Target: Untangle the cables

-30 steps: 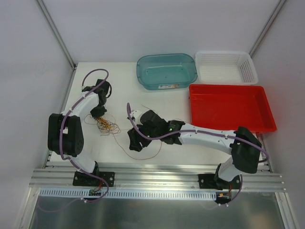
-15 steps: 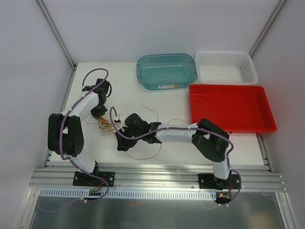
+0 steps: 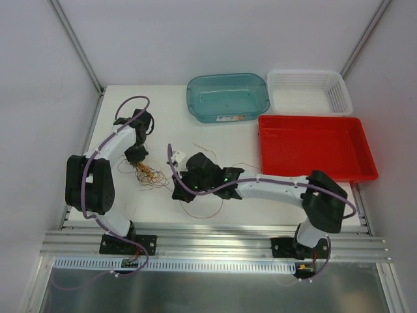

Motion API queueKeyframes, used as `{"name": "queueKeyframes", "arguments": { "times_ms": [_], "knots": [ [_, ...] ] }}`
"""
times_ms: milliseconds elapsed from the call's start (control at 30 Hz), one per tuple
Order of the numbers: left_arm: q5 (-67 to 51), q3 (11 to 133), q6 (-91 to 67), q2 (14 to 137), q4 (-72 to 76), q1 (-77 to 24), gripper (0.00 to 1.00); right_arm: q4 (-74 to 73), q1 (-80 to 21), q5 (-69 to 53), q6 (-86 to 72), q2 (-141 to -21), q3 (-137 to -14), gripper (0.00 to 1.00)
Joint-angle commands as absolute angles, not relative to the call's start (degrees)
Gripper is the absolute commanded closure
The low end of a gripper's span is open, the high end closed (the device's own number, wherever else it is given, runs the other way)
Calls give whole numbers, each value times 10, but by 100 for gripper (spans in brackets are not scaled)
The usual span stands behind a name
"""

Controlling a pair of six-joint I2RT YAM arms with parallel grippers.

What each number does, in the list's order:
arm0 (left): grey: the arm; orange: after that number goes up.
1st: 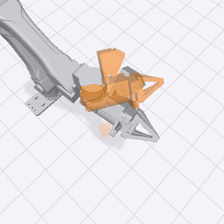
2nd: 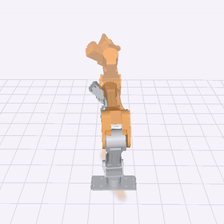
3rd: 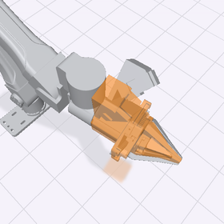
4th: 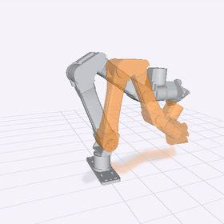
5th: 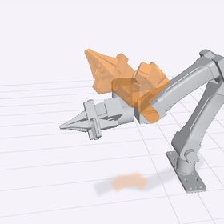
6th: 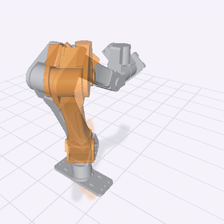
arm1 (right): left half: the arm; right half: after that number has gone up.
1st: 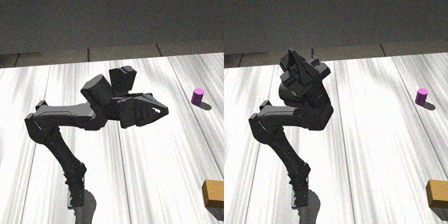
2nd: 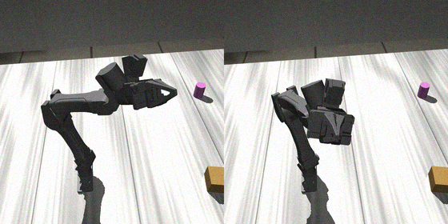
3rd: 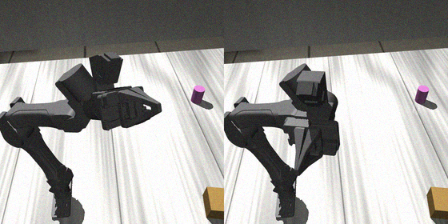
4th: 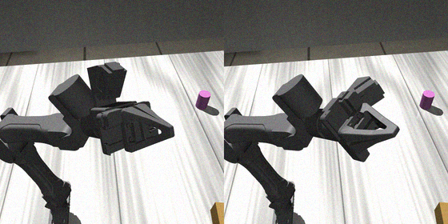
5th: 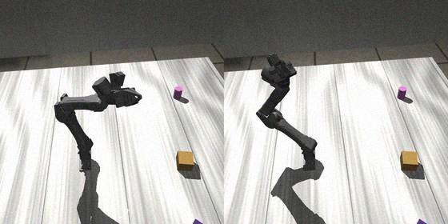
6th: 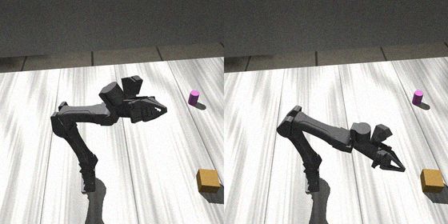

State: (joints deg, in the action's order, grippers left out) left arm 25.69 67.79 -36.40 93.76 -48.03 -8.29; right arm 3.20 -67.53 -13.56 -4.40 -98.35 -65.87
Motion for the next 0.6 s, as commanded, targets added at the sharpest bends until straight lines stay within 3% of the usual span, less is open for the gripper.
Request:
{"name": "queueKeyframes", "arguments": {
  "times_ms": [0,200,567],
  "knots": [
    [299,697,-355,944,-460,-72,89,-65,-686,-145,-9,-871,-627,99],
    [307,696,-356,953,-460,-63,88,-139,-686,-117,26,-742,-603,99],
    [305,702,-360,969,-459,-42,82,-250,-686,-65,62,-618,-636,99]
  ]
}}
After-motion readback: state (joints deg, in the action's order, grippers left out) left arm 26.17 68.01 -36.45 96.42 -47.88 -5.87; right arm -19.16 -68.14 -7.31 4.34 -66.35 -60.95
